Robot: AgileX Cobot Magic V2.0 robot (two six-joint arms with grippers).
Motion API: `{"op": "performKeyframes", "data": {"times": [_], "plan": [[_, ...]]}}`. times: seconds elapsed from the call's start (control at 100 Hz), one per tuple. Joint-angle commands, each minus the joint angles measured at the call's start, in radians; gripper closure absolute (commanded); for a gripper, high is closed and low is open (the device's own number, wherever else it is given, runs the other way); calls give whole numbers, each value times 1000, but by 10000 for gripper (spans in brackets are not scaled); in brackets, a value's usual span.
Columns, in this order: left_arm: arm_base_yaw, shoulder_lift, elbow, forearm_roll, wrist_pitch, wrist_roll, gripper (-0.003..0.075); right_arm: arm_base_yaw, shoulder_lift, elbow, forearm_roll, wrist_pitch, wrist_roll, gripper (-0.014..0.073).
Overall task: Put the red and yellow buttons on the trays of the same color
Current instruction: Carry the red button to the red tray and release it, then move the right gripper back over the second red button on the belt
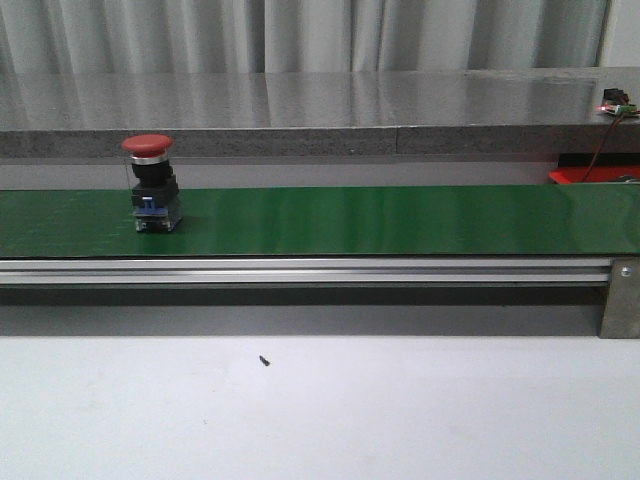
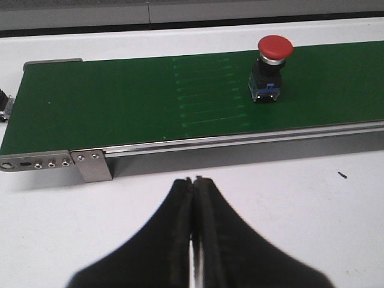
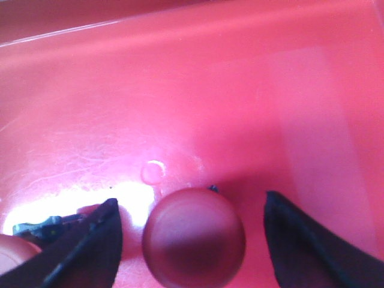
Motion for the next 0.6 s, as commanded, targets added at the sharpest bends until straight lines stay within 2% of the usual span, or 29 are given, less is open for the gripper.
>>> {"op": "performKeyframes", "data": {"times": [0.0, 0.32, 0.59], "plan": [[-9, 6, -25, -19, -73, -2, 740, -7, -87, -32, 2, -41, 0, 80], [-9, 6, -25, -19, -73, -2, 740, 26, -207, -9, 0, -6, -7, 87], [-9, 6, -25, -19, -73, -2, 740, 171, -307, 44, -1, 51, -24, 87]]}}
